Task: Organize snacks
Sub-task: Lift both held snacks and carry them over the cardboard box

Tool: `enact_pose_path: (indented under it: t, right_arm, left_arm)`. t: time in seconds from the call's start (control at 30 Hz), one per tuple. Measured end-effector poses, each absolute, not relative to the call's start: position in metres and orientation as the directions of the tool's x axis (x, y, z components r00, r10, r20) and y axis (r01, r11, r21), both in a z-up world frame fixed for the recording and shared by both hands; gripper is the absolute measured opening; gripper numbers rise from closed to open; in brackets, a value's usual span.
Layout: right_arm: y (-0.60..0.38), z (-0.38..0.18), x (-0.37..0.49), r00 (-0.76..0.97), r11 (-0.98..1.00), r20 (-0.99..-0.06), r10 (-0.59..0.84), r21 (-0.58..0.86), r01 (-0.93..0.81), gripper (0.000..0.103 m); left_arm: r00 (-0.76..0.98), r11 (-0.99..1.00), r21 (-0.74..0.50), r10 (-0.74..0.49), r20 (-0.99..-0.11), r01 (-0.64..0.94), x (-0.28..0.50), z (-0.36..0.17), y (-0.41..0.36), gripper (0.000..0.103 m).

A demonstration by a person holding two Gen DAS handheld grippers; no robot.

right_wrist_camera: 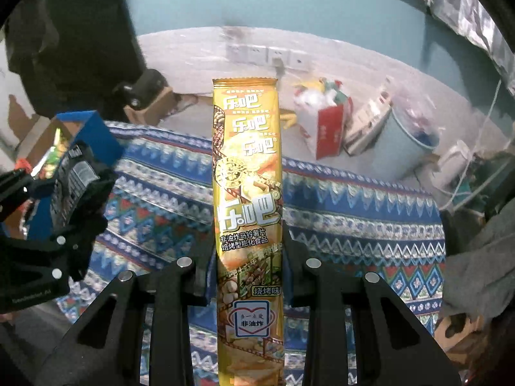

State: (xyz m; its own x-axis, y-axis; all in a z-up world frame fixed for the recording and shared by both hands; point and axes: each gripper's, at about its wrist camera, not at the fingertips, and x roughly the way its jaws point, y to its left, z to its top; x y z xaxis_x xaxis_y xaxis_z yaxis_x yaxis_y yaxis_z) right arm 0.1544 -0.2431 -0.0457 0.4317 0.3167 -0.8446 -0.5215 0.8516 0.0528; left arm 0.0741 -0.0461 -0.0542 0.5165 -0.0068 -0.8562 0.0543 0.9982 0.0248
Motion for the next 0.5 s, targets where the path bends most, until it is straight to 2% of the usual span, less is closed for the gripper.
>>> enact_pose_path:
  t: [0.1, 0.37, 0.5]
  right_arm:
    - [-0.232, -0.036, 0.148, 0.434, 0.834, -0.832, 0.346, 0.061, -0.548, 0.029]
    - [-0.204, -0.020, 0.133, 0.423, 0.789, -0.811, 0.404, 0.074, -0.610, 0.029]
    - [-0.190, -0.016, 0.130, 0.412, 0.772, -0.807, 0.423, 0.083, -0.630, 0.029]
  left_arm:
    - [0.511, 1.000, -0.007, -0.018, -0.860, 0.023, 0.067, -0.051, -0.033, 0.064]
    - [0.588, 0.999, 0.045, 0.046, -0.808, -0.016, 0.046, -0.028, -0.002, 0.064]
    - [0.589, 0.999, 0.023, 0.040, -0.807, -0.036, 0.037, -0.026, 0.015, 0.064]
